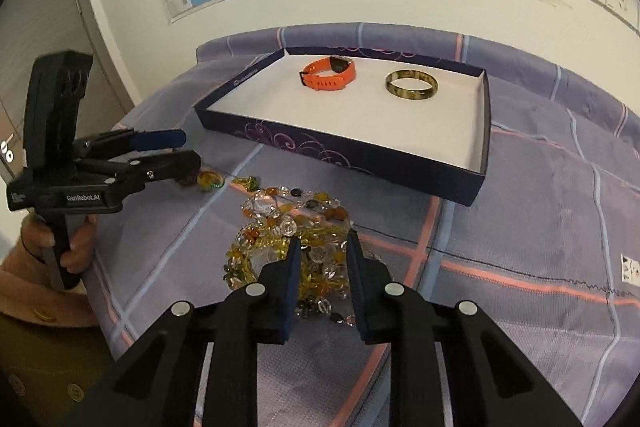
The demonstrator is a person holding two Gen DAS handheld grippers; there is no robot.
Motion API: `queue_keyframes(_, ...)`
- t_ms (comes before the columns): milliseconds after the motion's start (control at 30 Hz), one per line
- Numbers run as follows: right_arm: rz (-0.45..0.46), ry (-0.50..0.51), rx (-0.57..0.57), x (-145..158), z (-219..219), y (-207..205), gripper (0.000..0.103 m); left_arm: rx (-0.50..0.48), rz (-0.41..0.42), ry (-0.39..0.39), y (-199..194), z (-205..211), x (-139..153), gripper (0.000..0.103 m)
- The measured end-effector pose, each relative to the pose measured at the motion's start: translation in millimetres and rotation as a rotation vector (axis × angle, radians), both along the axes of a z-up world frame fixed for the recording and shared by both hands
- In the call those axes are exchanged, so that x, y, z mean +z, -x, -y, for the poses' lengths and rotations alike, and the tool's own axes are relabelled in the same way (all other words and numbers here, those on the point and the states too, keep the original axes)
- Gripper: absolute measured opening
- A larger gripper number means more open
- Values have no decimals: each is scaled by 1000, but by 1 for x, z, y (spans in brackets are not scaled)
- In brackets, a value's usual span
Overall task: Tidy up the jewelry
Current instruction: 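Grasp an amber beaded necklace from the pile with the right tool and lift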
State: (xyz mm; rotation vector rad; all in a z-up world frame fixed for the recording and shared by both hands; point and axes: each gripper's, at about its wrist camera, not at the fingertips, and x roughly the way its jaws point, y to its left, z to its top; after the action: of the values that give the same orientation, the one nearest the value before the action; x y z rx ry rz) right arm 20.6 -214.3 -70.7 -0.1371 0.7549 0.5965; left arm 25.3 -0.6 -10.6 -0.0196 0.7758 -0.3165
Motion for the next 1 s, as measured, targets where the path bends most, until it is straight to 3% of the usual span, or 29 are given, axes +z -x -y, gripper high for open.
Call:
queue_keyframes(67, 15, 25, 1, -1, -4, 1, 31, -5, -4, 3, 2, 2, -1, 75)
queue_keyframes(200, 14, 38, 11, -6, -9, 0, 34, -13, -4, -4, 4, 7, -1, 75)
queue_keyframes(300, 20, 39, 7, -4, -9, 1, 26, -15, -3, -4, 6, 8, -1, 75)
queue_keyframes(433, 9, -21, -3, 4, 2, 1, 4, -7, -9, 5, 7, 7, -1, 75)
queue_keyframes(633, -7, -111, -34, 15, 22, 2, 4, -4, -16, 18, 7, 5, -3, 75)
queue_keyframes(700, -8, -182, -28, 25, 30, 3, 4, -7, -13, 13, 7, 6, -2, 75)
queue_keyframes(1000, 91, -352, 8, 82, 42, 11, 3, -23, -3, 13, 10, 6, -2, 75)
